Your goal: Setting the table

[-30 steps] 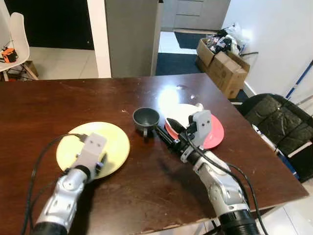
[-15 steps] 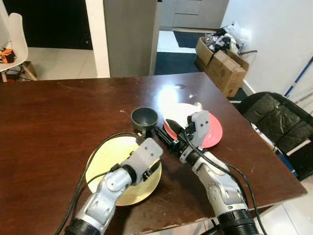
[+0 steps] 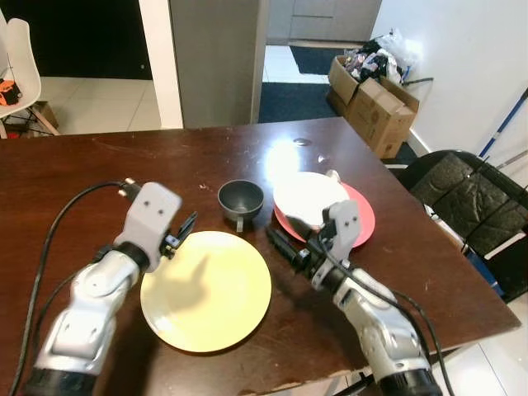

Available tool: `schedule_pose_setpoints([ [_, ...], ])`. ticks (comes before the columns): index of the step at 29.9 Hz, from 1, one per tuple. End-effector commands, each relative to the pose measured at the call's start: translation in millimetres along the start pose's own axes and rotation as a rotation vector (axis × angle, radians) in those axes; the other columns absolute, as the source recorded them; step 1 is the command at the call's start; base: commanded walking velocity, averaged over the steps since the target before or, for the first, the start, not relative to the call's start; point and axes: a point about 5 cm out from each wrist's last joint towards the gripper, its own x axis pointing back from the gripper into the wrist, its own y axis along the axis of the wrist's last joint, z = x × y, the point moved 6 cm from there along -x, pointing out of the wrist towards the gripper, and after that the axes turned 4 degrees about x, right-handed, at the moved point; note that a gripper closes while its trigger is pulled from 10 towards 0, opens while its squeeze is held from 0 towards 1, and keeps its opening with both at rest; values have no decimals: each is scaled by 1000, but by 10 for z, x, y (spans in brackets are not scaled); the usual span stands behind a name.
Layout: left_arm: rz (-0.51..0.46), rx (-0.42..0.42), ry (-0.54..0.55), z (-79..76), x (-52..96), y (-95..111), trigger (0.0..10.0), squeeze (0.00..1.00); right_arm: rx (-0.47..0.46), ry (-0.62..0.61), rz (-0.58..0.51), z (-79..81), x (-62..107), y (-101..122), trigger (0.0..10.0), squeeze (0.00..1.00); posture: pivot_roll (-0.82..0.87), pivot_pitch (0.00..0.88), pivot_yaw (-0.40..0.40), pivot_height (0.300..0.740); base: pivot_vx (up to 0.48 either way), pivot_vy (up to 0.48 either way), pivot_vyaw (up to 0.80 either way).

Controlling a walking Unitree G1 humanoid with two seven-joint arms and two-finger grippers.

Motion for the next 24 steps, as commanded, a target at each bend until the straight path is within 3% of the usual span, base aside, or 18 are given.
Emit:
schedule_pose_setpoints([
  [1, 14, 27, -4, 15, 59, -37, 10000, 0, -13, 17, 36, 30, 39, -103, 10000, 0, 95, 48, 8, 740, 0, 0, 0],
  [4, 54, 113, -17, -60, 232, -254, 10000, 0, -49, 28, 63, 62, 74, -211, 10000, 0, 97, 50, -1, 740, 0, 0, 0],
  [5, 54, 113, -17, -60, 232, -254, 10000, 0, -49, 28, 63, 62, 74, -211, 10000, 0, 97, 50, -1, 740, 0, 0, 0],
  [6, 52, 142, -58, -176, 271, -279, 10000, 0, -54, 18, 63, 34, 72, -212, 10000, 0, 94, 50, -4, 740, 0, 0, 0],
  [10, 37, 170, -80, -266, 288, -260, 10000, 0, -47, 8, 61, -4, 67, -194, 10000, 0, 93, 51, -8, 740, 0, 0, 0],
  [11, 37, 170, -80, -266, 288, -260, 10000, 0, -47, 8, 61, -4, 67, -194, 10000, 0, 93, 51, -8, 740, 0, 0, 0],
  [16, 168, 50, -52, -259, 346, -637, 10000, 0, -35, -1, 33, -37, 30, -92, 10000, 0, 90, 51, -4, 740, 0, 0, 0],
  [24, 265, 65, 17, -147, 464, -954, 10000, 0, -38, 10, 5, 8, 10, -13, 10000, 0, 89, 50, -5, 740, 0, 0, 0],
])
